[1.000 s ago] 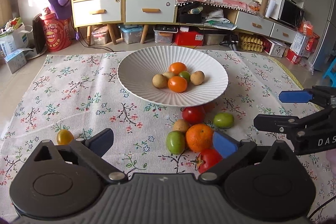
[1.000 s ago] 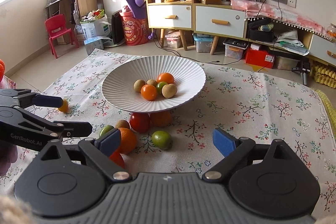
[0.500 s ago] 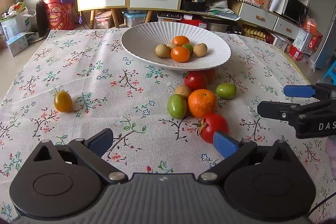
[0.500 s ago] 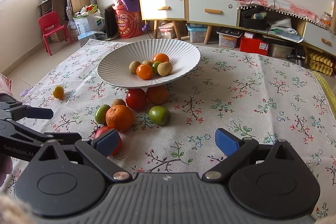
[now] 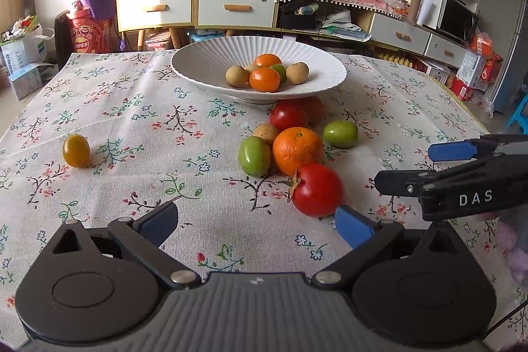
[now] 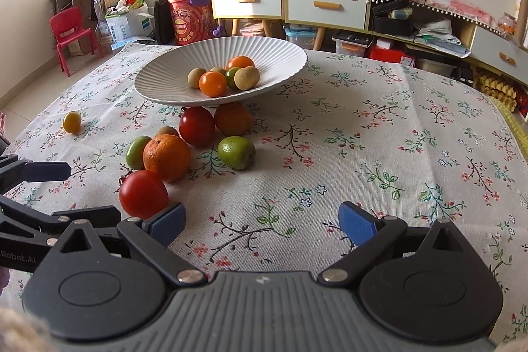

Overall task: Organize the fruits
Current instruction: 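Close the left tool on a red tomato while the right tool grasps a green lime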

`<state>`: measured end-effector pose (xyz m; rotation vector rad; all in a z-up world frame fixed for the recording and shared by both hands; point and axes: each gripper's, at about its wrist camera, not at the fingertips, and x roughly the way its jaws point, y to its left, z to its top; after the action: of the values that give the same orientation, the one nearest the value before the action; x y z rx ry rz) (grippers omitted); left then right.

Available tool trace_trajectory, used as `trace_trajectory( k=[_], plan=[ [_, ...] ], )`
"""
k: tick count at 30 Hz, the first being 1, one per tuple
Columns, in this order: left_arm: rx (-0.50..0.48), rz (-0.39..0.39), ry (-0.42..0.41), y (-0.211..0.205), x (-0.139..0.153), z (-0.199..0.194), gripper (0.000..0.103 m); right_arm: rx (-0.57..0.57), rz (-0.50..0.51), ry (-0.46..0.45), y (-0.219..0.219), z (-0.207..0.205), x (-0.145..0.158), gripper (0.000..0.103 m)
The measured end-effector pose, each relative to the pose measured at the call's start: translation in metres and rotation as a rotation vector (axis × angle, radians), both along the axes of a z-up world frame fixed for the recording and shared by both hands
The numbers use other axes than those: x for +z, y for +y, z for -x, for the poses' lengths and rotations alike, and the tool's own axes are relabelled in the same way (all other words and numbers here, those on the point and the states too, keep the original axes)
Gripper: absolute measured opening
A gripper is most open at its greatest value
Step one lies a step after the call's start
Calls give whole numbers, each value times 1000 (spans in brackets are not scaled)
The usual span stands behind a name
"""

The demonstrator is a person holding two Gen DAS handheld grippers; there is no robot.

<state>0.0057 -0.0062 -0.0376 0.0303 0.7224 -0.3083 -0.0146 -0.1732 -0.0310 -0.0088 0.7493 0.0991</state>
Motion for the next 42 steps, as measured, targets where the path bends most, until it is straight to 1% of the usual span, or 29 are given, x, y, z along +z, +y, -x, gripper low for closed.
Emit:
trace_trajectory(
  k=[4,7,8,12,13,15,16,18,19,21,25,31,33,38,42],
  plan=[
    [-7,14,-4,-7,-5,0,98,-35,-18,14,-8,-4,-6,99],
    [-33,37,3,-11,-9,-1,93,-49,-28,14,-14,-5,-8,99],
    [-35,40,-8,-13,-9,-1,91,-49,-27,12,-14,-6,-7,99],
    [-66,46,-30,-19,-8,-1,77,-36,-26,5,-14,-8,-7,99],
    [-72,49,-33,-20,-8,-1,76,-32,-27,4,-14,-9,-7,99],
    [-86,56,-37,-22,-8,-1,67,-24,-24,2,-13,-10,-7,99],
    [-94,60,-37,-23,-8,-2,64,-18,-22,1,-13,-12,-8,99],
    [-106,67,-37,-25,-7,-2,54,-12,-17,0,-12,-14,-9,99],
    [-111,72,-35,-25,-7,-3,50,-9,-17,0,-12,-15,-9,99],
    [-115,80,-31,-26,-6,-3,41,-4,-20,-1,-11,-18,-9,98],
    [-114,96,-17,-24,-5,-5,39,10,-26,-10,-10,-21,-10,97],
    [-115,95,9,-20,-3,-7,38,42,-26,-22,-7,-26,-11,89],
    [-111,100,17,-16,-2,-7,38,53,-25,-28,-6,-27,-10,83],
    [-102,115,32,-10,-1,-8,38,84,-12,-36,-1,-31,-9,74],
    [-99,126,45,-7,0,-9,38,99,-12,-34,4,-34,-7,64]
  ],
)
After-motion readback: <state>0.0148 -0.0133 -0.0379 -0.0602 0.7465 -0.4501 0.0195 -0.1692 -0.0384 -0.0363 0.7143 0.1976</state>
